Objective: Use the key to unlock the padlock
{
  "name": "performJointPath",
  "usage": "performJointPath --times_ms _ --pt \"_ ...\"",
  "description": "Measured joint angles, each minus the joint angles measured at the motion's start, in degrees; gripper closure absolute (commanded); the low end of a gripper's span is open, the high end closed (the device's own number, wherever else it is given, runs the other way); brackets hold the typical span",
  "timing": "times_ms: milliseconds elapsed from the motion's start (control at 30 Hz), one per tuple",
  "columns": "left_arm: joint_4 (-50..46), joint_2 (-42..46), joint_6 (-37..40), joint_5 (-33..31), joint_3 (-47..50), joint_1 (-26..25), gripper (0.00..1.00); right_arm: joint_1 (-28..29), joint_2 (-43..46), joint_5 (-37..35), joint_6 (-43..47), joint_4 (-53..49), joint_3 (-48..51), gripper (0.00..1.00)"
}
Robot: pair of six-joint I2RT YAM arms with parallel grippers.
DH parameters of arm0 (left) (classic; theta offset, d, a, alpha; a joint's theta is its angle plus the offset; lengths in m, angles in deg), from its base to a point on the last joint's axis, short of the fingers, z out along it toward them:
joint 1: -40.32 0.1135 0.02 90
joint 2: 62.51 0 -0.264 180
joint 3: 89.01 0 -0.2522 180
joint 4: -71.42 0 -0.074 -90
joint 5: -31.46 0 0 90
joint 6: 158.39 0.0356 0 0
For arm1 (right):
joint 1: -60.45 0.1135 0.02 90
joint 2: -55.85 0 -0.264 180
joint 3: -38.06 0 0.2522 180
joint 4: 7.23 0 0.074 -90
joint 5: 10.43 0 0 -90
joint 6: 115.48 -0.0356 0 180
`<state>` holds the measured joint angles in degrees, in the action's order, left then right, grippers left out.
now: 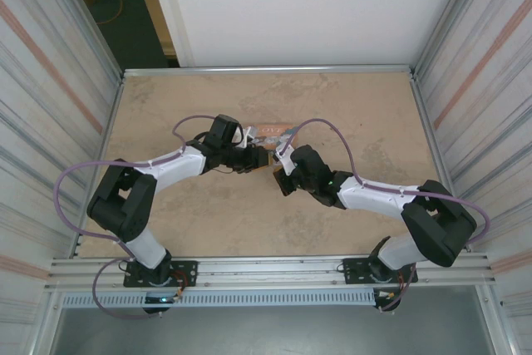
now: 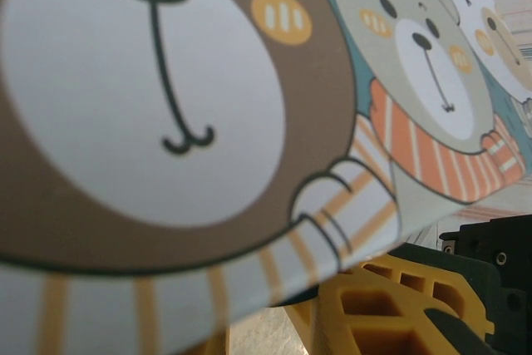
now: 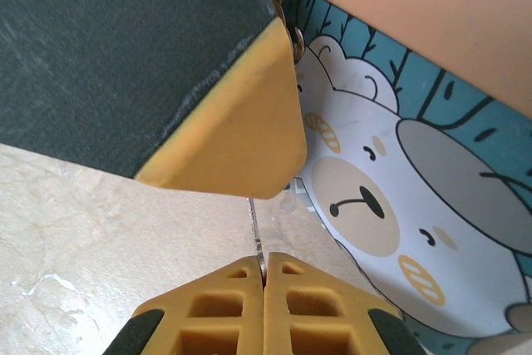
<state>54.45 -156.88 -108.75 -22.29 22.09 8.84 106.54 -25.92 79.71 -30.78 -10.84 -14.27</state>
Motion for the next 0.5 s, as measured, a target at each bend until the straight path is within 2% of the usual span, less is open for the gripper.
performJointPath --times_ms 500 --pt "0.00 0.00 0.02 0.17 0.00 -0.02 1.00 -0.04 -0.39 -0.52 0.02 -0.31 -0.11 1.00"
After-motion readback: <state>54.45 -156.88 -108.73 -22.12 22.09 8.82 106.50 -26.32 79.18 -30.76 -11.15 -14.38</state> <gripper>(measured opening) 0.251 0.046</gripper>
